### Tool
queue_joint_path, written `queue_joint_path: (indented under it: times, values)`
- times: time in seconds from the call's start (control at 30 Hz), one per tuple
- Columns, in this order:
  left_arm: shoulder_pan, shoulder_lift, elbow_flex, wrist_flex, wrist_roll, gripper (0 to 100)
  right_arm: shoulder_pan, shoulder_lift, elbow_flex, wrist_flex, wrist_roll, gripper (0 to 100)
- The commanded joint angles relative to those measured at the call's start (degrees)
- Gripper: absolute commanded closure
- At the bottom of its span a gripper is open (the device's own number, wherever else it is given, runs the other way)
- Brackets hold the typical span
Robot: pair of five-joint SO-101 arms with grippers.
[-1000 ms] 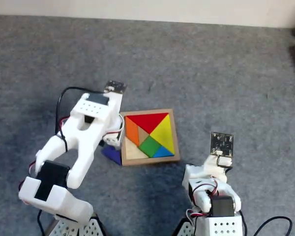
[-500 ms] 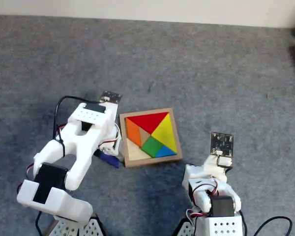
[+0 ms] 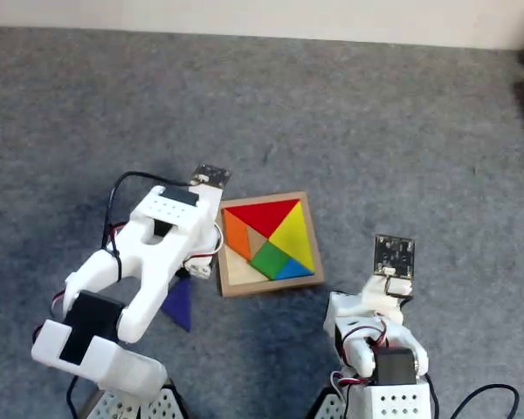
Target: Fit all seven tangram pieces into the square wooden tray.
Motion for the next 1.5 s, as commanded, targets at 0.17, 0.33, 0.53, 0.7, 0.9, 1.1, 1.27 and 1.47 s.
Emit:
queue_joint_path:
  times: [0.17,0.33,0.53,0.7,0.9,1.1,1.27,1.47]
  values:
    - [-1.45,-1.80,-11.30,11.34,-4.22,95,0.75,-0.75,6.64,0.48,-0.35,99.3]
    - [-1.45,-1.98,-15.25,18.55,-3.96,81,0.75,-0.75,6.64,0.48,-0.35,99.3]
    - [-1.36,-11.47,-8.13,16.97,-4.40,80,0.75,-0.75,6.64,0.48,-0.35,99.3]
    - [-1.63,-21.93,2.24,13.71,-6.59,76,0.75,-0.75,6.64,0.48,-0.35,99.3]
    - [-7.96,-23.69,10.24,8.70,-17.23,74,0.75,-0.75,6.64,0.48,-0.35,99.3]
    - [-12.09,-23.69,18.42,0.62,-23.30,75,0.75,-0.75,6.64,0.48,-0.35,99.3]
    - [-11.82,-23.69,21.67,-0.26,-23.30,75,0.75,-0.75,6.64,0.48,-0.35,99.3]
    - [-11.82,-23.60,21.93,1.05,-23.38,76,0.75,-0.75,6.64,0.48,-0.35,99.3]
